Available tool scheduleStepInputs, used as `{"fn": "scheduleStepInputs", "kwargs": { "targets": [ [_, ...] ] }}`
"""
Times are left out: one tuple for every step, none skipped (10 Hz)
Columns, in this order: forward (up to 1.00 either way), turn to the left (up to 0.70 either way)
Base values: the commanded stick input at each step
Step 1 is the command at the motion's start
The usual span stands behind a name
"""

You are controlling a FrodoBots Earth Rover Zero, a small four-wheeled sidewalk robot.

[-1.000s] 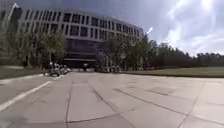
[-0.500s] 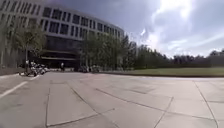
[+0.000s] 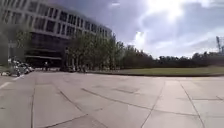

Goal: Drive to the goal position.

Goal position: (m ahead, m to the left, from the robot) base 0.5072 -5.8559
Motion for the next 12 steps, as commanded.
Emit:
{"fn": "scheduleStepInputs", "kwargs": {
  "targets": [
    [0.00,-0.50],
    [0.00,-0.50],
    [0.00,-0.50],
    [0.00,-0.50],
    [0.00,-0.50],
    [0.00,-0.50],
    [0.00,-0.50],
    [0.00,-0.50],
    [0.00,-0.50],
    [0.00,-0.50],
    [0.00,-0.34],
    [0.00,-0.09]
  ]
}}
